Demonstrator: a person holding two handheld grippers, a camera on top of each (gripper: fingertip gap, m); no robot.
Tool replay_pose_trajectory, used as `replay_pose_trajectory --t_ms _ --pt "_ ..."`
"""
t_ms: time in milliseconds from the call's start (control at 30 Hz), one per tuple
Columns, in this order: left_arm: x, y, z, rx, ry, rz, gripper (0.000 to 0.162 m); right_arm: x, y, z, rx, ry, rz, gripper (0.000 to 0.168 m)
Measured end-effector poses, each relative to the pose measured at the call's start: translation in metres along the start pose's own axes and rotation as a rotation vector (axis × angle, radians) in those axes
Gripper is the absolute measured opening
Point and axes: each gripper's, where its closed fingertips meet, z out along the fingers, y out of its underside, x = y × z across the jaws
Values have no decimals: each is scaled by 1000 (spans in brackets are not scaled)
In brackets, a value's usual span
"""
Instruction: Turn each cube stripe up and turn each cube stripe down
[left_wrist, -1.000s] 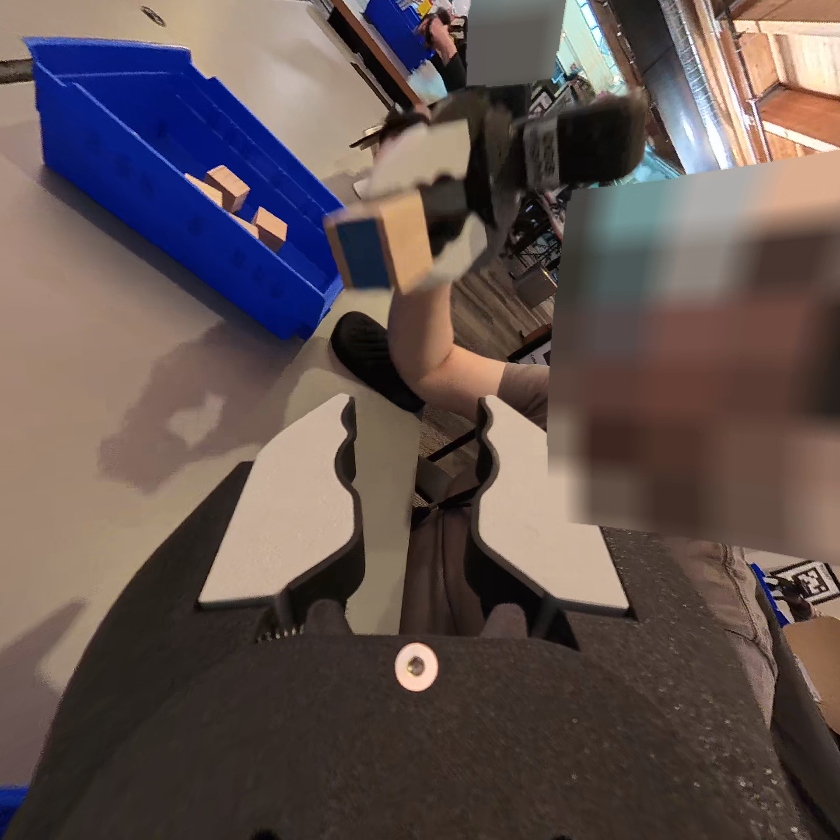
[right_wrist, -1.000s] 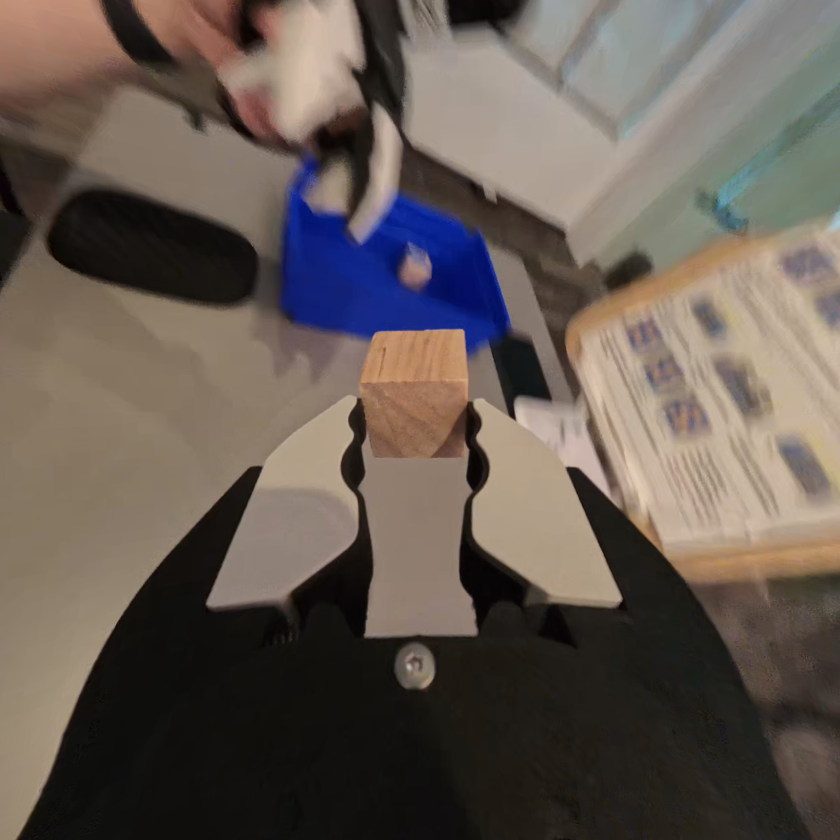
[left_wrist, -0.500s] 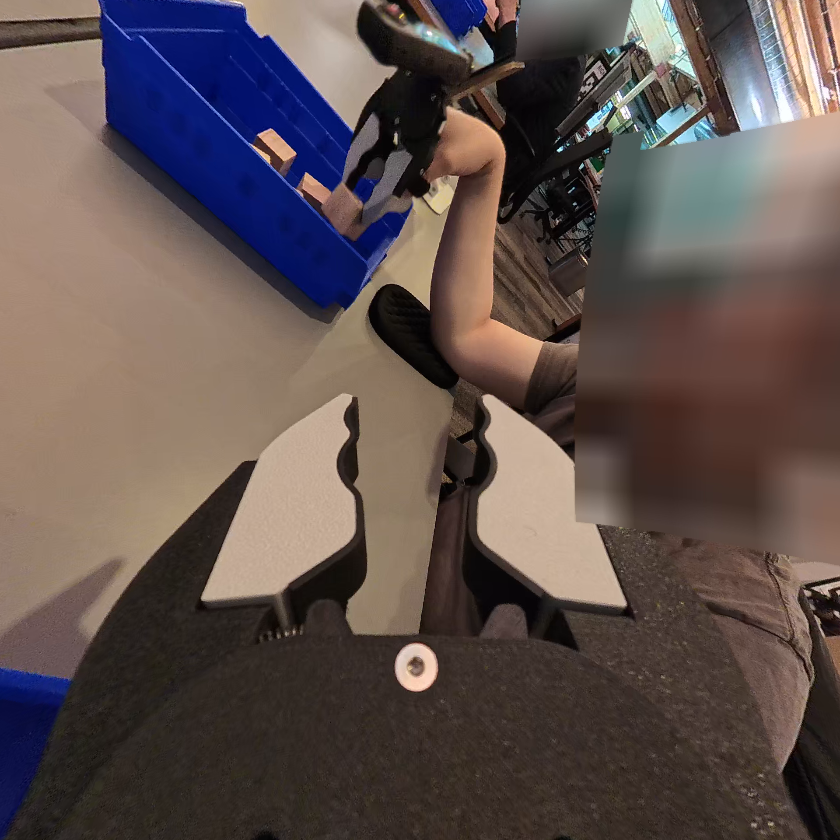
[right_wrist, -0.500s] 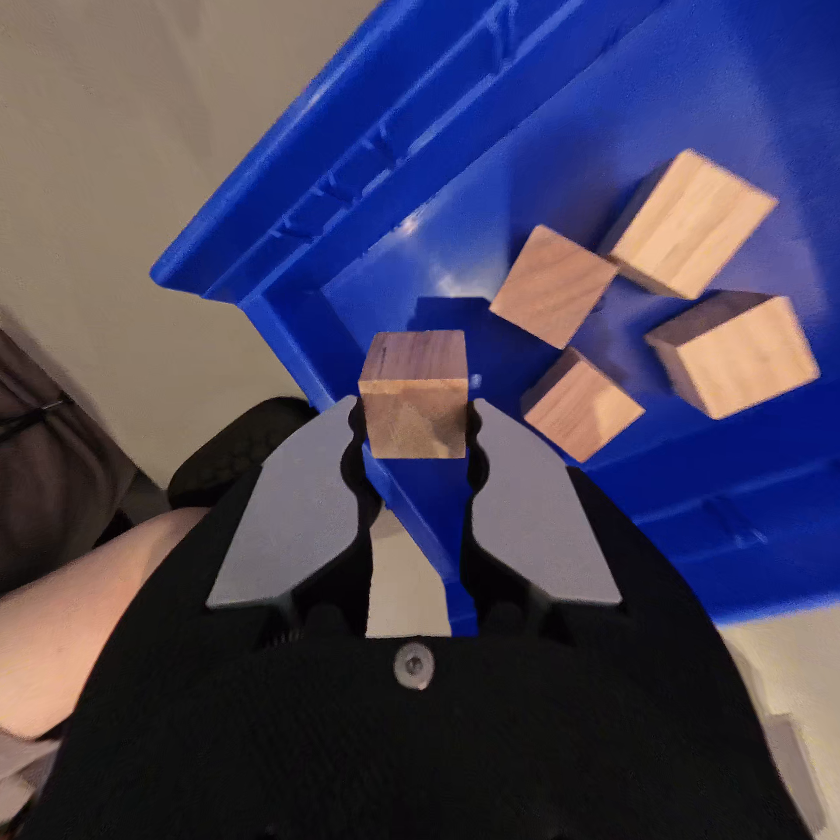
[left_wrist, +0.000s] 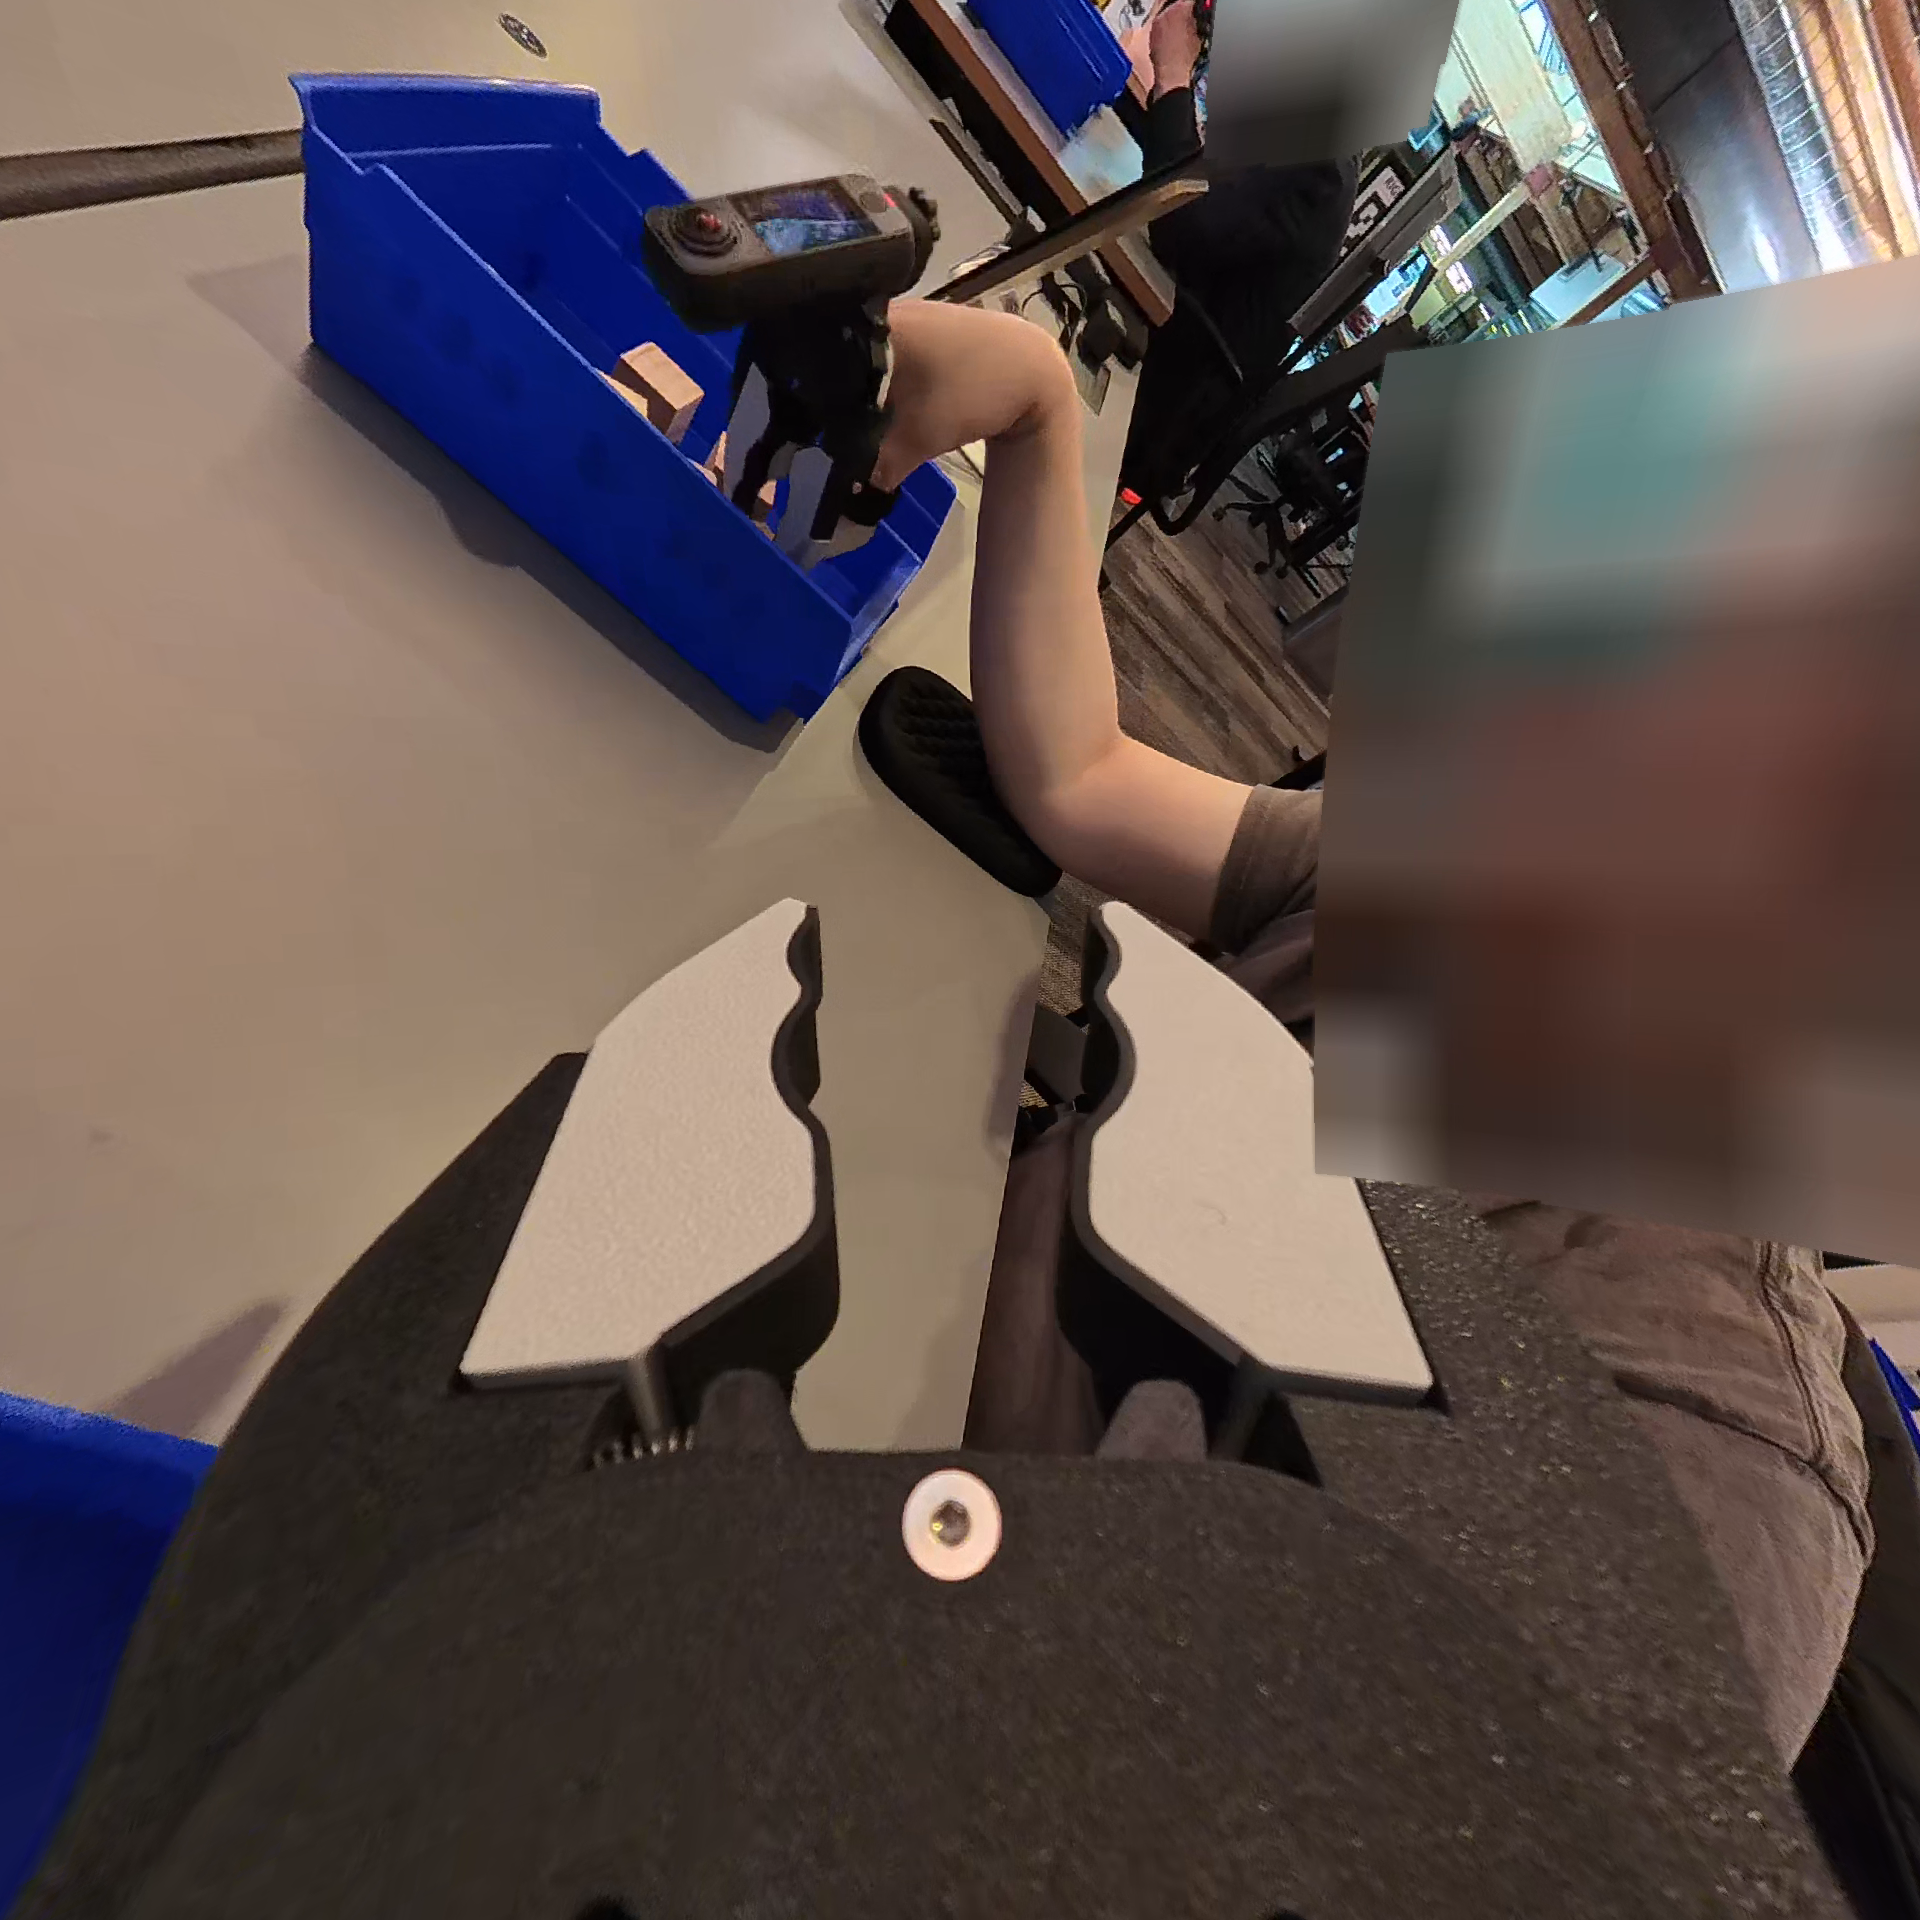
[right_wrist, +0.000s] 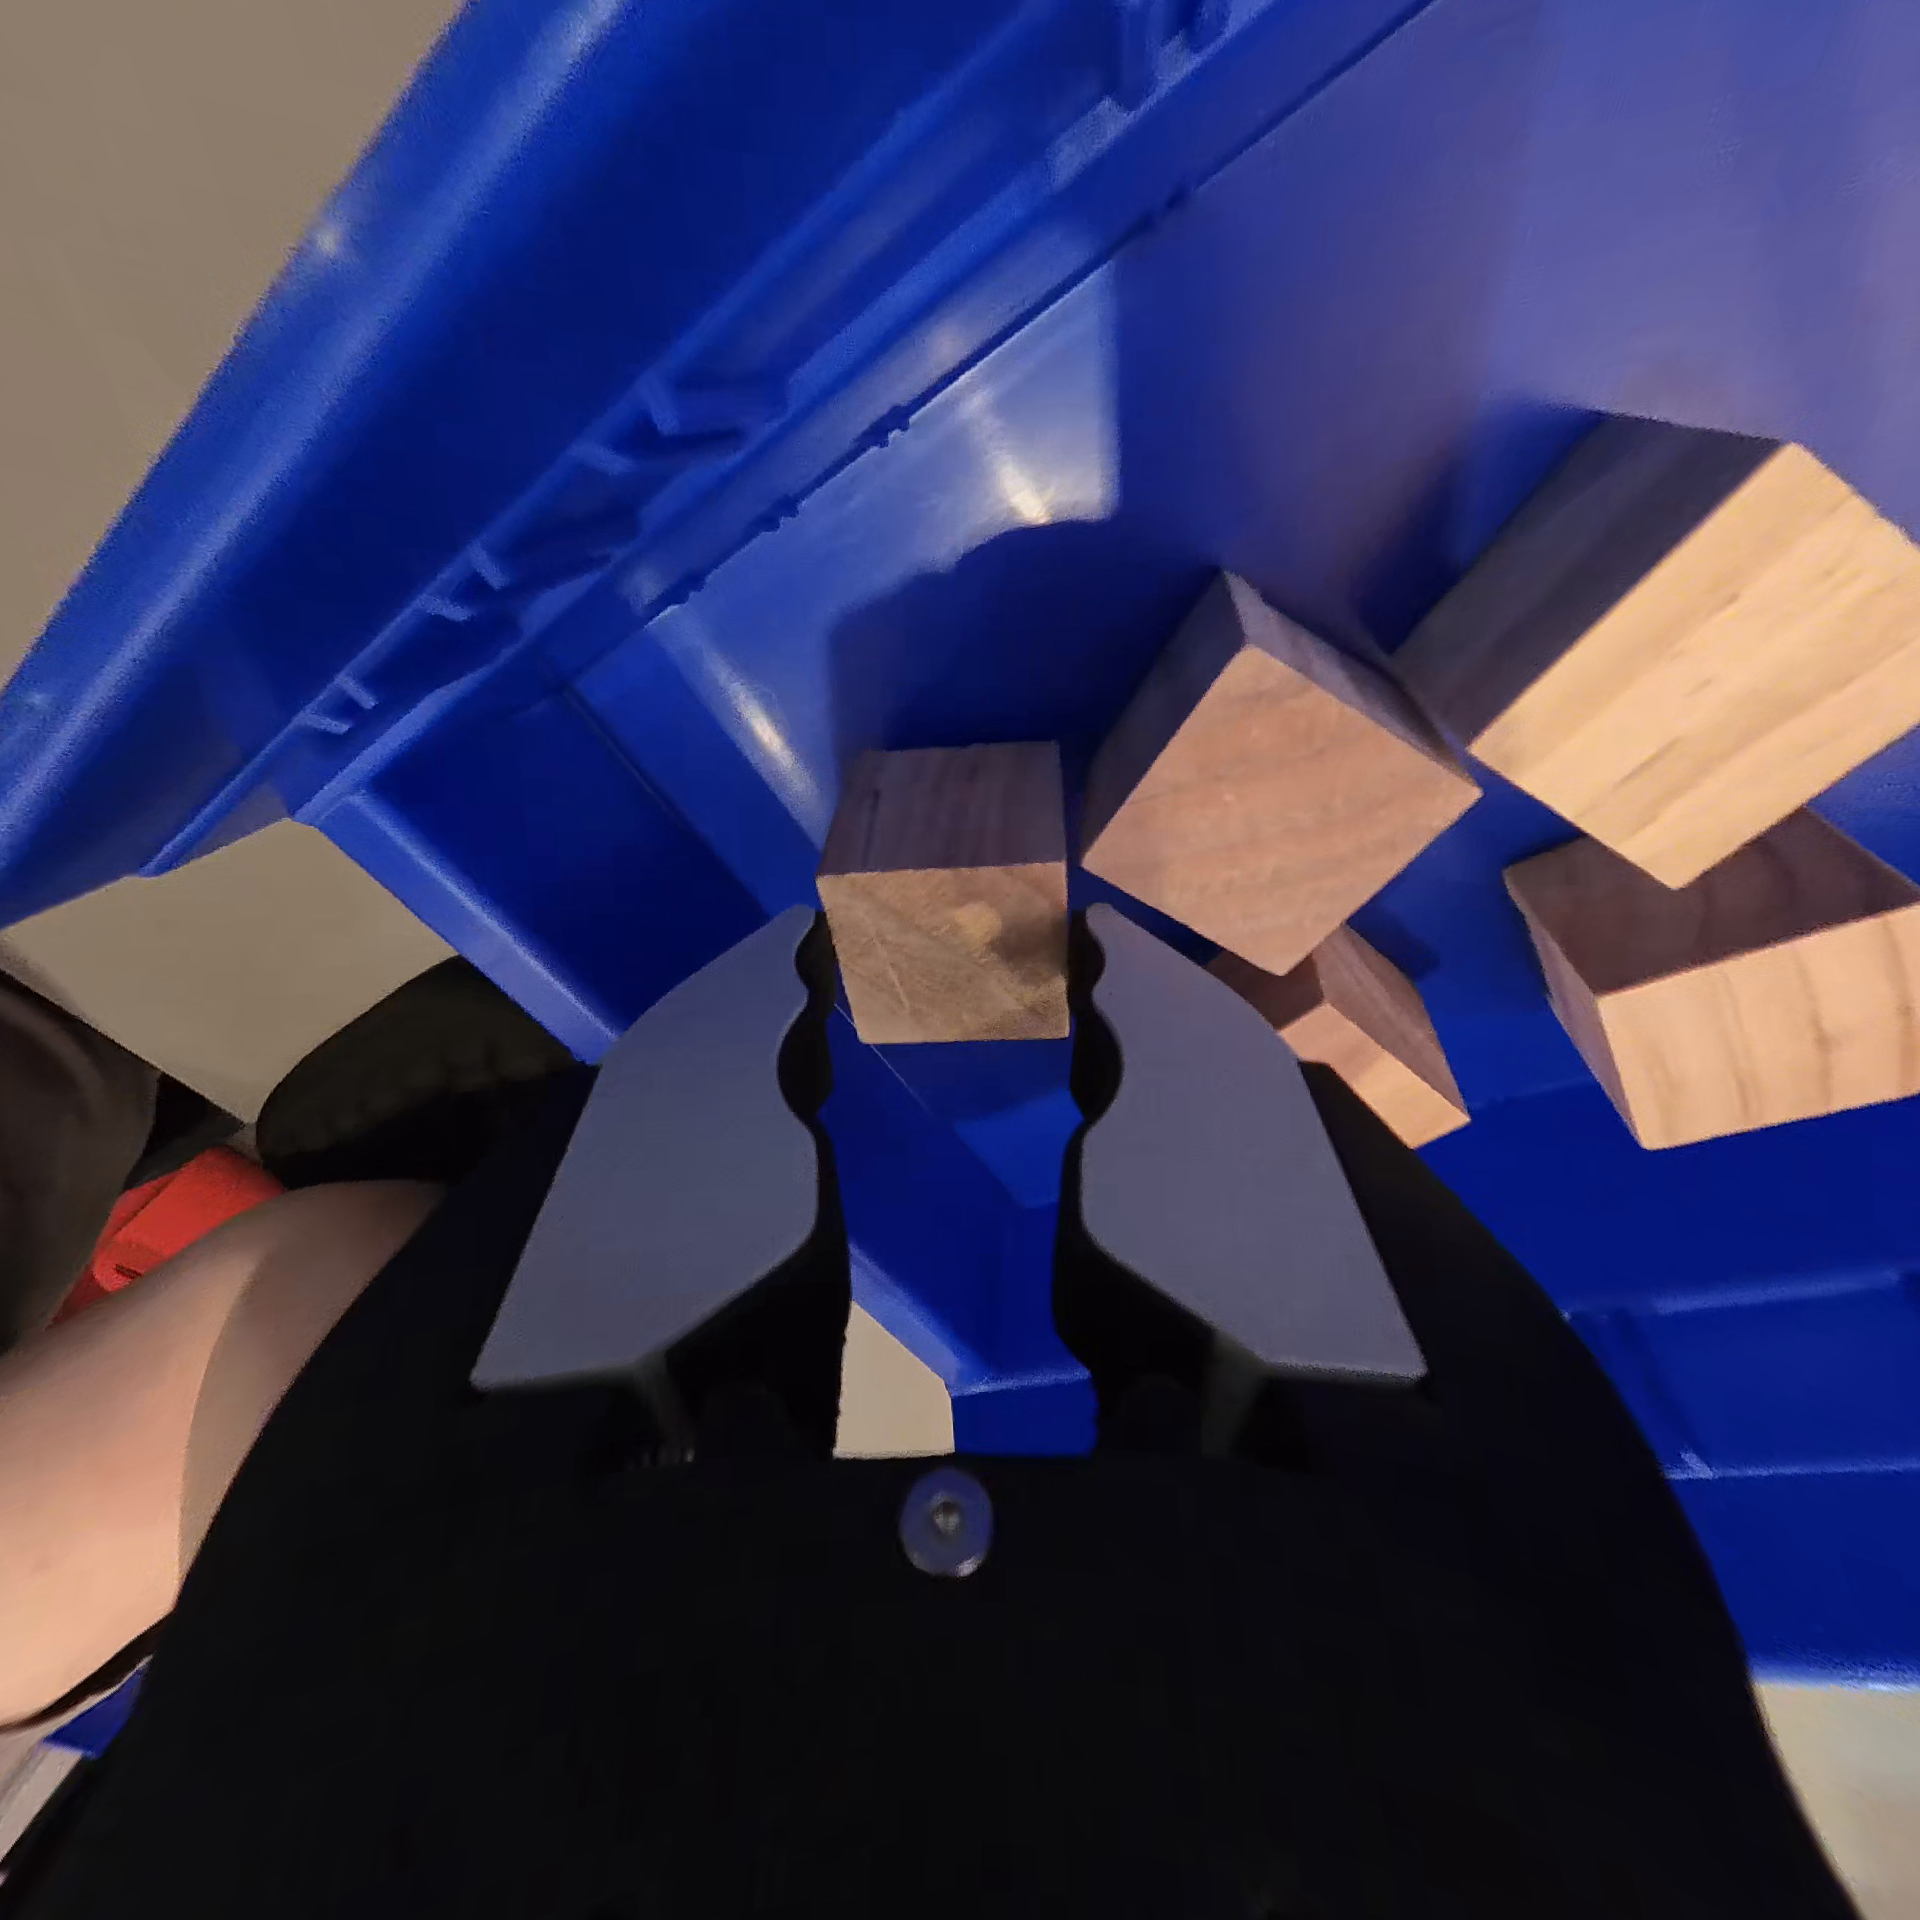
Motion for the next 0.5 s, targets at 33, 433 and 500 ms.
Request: replay_pose_trajectory --t_ms 33,433,500 --pt "0 0 0 2 -1 1 48 0 1 2 -7 -1 4 45" --pt "1 1 1 2 11 12 48 2 -3 -10 88 3 40 51" --pt "1 1 1 -3 9 14 48 1 -1 -18 111 29 44 50"
